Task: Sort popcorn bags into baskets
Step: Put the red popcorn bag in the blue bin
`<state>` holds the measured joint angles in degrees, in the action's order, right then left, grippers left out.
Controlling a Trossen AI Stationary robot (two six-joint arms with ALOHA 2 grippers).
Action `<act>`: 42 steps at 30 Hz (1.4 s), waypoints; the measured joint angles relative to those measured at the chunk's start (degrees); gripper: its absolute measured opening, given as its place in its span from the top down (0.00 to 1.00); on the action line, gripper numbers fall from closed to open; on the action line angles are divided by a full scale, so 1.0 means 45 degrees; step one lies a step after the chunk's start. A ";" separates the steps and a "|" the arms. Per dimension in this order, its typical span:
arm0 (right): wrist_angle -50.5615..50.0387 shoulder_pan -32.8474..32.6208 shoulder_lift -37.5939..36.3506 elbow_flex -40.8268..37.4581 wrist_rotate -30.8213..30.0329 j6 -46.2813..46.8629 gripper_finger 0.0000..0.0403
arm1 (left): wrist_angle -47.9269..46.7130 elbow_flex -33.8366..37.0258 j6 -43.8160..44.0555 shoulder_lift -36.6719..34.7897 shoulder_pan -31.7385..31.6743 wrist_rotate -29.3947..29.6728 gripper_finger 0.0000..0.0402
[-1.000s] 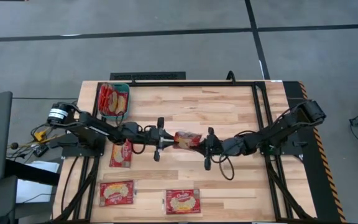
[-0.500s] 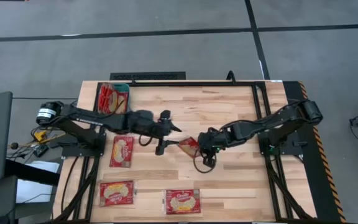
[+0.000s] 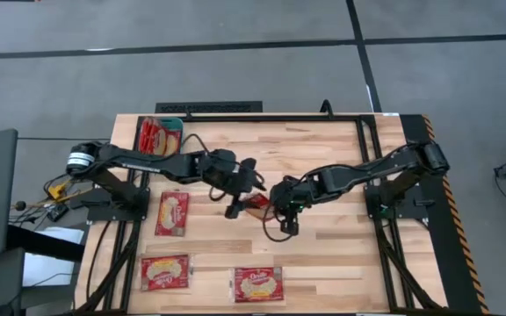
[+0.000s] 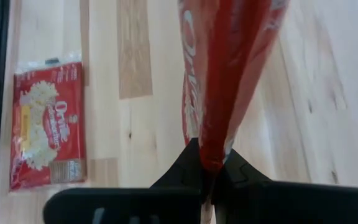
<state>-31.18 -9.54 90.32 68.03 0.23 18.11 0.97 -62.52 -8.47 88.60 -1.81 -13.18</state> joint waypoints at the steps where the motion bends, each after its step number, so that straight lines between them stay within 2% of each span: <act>1: -0.0048 0.0005 -0.0005 0.0024 0.0000 -0.0043 0.96 | -0.0205 0.0053 0.0218 0.0082 -0.0067 -0.0111 0.36; 3: -0.0030 0.0005 0.0000 0.0048 -0.0031 -0.0103 0.96 | 0.0455 -0.0013 0.0399 0.0378 -0.0205 -0.0363 0.42; 5: -0.0175 0.0000 -0.0007 0.0053 -0.0027 -0.0136 0.96 | 0.0288 0.0037 0.0495 0.0365 -0.0332 -0.0875 0.53; 10: -0.0562 0.0141 0.0006 0.0039 -0.0120 -0.0165 0.96 | 0.0404 0.0014 0.0200 0.0200 -0.0609 -0.1036 0.92; 11: -0.0598 0.0194 -0.0015 0.0039 -0.0125 -0.0247 0.95 | 0.0422 0.0014 0.0152 0.0195 -0.0686 -0.1056 0.95; 16: -0.0484 0.0546 0.0000 0.0014 -0.0947 -0.0477 0.87 | 0.0015 0.0014 -0.0449 0.0104 -0.1001 -0.0708 0.97; 20: -0.0264 0.0753 -0.0082 0.0020 -0.2881 -0.0414 0.76 | -0.0103 0.0130 -0.0768 -0.0158 -0.1121 0.0594 0.97; 23: -0.0268 0.0747 -0.0135 0.0014 -0.4439 -0.0511 0.64 | 0.0007 0.0532 -0.1215 -0.0758 -0.1197 0.1553 0.97; 28: 0.1425 0.0956 -0.0684 -0.1333 -0.6377 -0.0844 0.41 | 0.1205 0.2483 -0.1039 -0.2551 -0.1667 0.1899 0.97; 30: 0.3361 0.1291 -0.0922 -0.2368 -0.6694 -0.1084 0.35 | 0.2675 0.3797 -0.0650 -0.3539 -0.1972 0.2011 0.97; 32: 0.5562 0.1715 -0.1233 -0.3576 -0.6398 -0.1407 0.33 | 0.4695 0.5288 -0.0203 -0.4473 -0.2250 0.2048 0.97; 33: 0.7049 0.1938 -0.1366 -0.4215 -0.5804 -0.1601 0.32 | 0.6006 0.6070 0.0026 -0.4854 -0.2372 0.2124 0.97; 38: 1.5291 0.3243 -0.1074 -0.6500 -0.1572 -0.1990 0.32 | 1.1587 0.9383 0.1214 -0.5850 -0.2743 0.2080 0.97; 40: 1.6709 0.3718 -0.0737 -0.6698 -0.0282 -0.1982 0.32 | 1.3125 1.0028 0.1471 -0.5758 -0.2752 0.2068 0.97; 42: 1.7603 0.4034 -0.0362 -0.6579 0.0511 -0.1909 0.32 | 1.3795 1.0452 0.1631 -0.5732 -0.2752 0.2072 0.97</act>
<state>48.03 8.61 88.69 38.43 2.53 9.52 63.04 -15.48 -1.13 62.80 -14.20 -3.86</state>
